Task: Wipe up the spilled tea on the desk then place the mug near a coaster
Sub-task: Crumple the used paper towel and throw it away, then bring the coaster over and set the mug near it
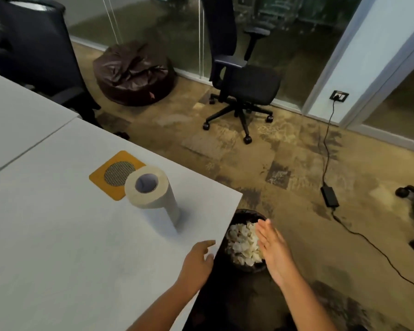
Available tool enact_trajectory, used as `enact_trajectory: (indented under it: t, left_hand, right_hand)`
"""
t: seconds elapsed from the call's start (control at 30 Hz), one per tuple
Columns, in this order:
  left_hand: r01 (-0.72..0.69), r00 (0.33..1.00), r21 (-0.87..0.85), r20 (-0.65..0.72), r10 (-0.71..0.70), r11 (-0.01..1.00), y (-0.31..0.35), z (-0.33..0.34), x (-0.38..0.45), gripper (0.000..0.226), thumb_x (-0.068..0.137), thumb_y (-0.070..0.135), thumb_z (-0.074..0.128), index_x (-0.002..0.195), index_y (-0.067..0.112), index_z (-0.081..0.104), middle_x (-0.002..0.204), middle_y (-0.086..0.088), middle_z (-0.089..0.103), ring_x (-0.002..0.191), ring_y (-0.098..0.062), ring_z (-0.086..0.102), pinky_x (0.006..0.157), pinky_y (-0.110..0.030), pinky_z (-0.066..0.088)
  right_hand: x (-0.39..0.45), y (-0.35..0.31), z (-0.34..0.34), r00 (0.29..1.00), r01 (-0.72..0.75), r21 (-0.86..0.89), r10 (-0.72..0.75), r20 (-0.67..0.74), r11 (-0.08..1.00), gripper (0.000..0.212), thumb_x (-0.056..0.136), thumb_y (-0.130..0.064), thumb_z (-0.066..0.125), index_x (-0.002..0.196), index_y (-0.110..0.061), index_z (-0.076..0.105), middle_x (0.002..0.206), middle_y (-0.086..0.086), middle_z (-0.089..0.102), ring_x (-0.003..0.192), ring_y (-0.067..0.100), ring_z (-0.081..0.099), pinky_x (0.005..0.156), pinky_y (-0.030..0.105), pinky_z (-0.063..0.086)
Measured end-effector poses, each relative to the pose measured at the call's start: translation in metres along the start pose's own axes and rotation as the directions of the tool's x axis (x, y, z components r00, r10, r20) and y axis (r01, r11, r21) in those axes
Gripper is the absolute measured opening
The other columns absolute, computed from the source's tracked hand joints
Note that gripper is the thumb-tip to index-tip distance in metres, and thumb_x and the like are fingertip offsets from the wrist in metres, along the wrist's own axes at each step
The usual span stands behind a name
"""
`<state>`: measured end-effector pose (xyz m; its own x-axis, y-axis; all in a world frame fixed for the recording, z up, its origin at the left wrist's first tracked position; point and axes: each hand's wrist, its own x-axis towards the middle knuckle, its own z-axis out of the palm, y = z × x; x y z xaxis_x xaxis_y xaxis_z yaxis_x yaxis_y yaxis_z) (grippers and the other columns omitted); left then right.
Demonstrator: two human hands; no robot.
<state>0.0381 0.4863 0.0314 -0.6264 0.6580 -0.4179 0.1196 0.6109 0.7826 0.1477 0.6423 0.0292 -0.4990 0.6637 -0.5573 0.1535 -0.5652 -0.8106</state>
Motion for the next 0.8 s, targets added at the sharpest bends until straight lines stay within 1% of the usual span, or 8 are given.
enact_trajectory:
  t: [0.07,0.17,0.3,0.47,0.57,0.67,0.7,0.8]
  left_hand:
    - [0.026,0.996,-0.053,-0.087,-0.031,0.998,-0.010,-0.027,-0.008,0.031,0.093,0.010,0.043,0.121,0.019,0.053,0.132,0.001,0.051,0.117,-0.013,0.050,0.091,-0.015,0.035]
    - [0.048,0.970,-0.112,-0.231,-0.073,0.993,-0.023,-0.068,-0.020,0.028,0.092,0.007,0.045,0.112,0.019,0.060,0.125,0.000,0.057,0.114,-0.013,0.052,0.096,-0.023,0.038]
    - [0.072,0.902,-0.199,-0.405,-0.148,0.977,-0.041,-0.113,-0.034,0.031,0.090,0.001,0.043,0.103,0.018,0.065,0.120,-0.001,0.061,0.114,-0.015,0.052,0.099,-0.025,0.036]
    - [0.117,0.817,-0.296,-0.515,-0.261,0.948,-0.063,-0.155,-0.035,0.041,0.085,-0.006,0.037,0.101,0.016,0.067,0.115,-0.001,0.064,0.111,-0.017,0.054,0.100,-0.032,0.040]
    - [0.125,0.771,-0.260,-0.582,-0.259,0.957,-0.076,-0.183,-0.030,0.044,0.081,-0.012,0.036,0.095,0.013,0.068,0.115,-0.005,0.065,0.113,-0.019,0.054,0.100,-0.029,0.037]
    - [0.141,0.745,-0.208,-0.622,-0.242,0.968,-0.088,-0.220,-0.016,0.040,0.080,-0.012,0.040,0.095,0.013,0.068,0.118,-0.006,0.063,0.115,-0.020,0.053,0.101,-0.028,0.035]
    - [0.143,0.743,-0.203,-0.625,-0.241,0.969,-0.092,-0.232,-0.010,0.039,0.080,-0.010,0.041,0.097,0.013,0.067,0.120,-0.006,0.062,0.115,-0.019,0.052,0.101,-0.028,0.035]
    - [0.153,0.763,-0.172,-0.606,-0.227,0.973,-0.102,-0.263,0.016,0.035,0.084,-0.005,0.045,0.108,0.013,0.063,0.126,-0.005,0.057,0.117,-0.019,0.051,0.098,-0.026,0.036]
  right_hand:
    - [-0.009,-0.009,0.030,0.987,-0.060,0.117,0.041,0.158,0.991,0.035,0.086,-0.043,0.048,0.090,-0.013,0.066,0.111,0.011,0.067,0.110,0.023,0.061,0.094,0.033,0.045]
    - [-0.027,-0.021,0.077,0.907,-0.104,0.080,0.061,0.416,0.991,0.041,0.079,-0.041,0.054,0.051,-0.011,0.059,0.064,0.013,0.069,0.078,0.027,0.071,0.071,0.034,0.057]
    - [-0.050,-0.018,0.143,0.735,0.098,-0.222,0.080,0.673,0.970,0.050,0.073,-0.056,0.063,0.048,-0.014,0.061,0.067,0.011,0.073,0.076,0.030,0.071,0.077,0.037,0.057]
    - [-0.060,0.007,0.217,0.601,0.192,-0.289,0.120,0.790,0.938,0.052,0.062,-0.072,0.063,0.066,-0.020,0.070,0.083,0.000,0.076,0.088,0.022,0.071,0.082,0.031,0.055]
    - [-0.050,0.034,0.251,0.683,0.139,-0.361,0.174,0.709,0.922,0.054,0.067,-0.070,0.058,0.085,-0.020,0.064,0.097,0.001,0.072,0.093,0.017,0.068,0.081,0.025,0.054]
    - [-0.035,0.065,0.279,0.772,0.104,-0.455,0.217,0.598,0.884,0.011,0.092,-0.030,0.052,0.090,-0.022,0.058,0.111,0.006,0.062,0.096,0.018,0.064,0.075,0.020,0.051]
    - [-0.030,0.072,0.288,0.813,0.118,-0.482,0.195,0.549,0.868,0.008,0.094,-0.025,0.051,0.093,-0.023,0.058,0.112,0.006,0.061,0.097,0.018,0.064,0.077,0.022,0.052]
    - [-0.015,0.083,0.315,0.901,0.164,-0.538,0.096,0.423,0.827,0.028,0.094,-0.027,0.049,0.120,-0.016,0.053,0.127,0.008,0.056,0.114,0.022,0.057,0.100,0.037,0.047]
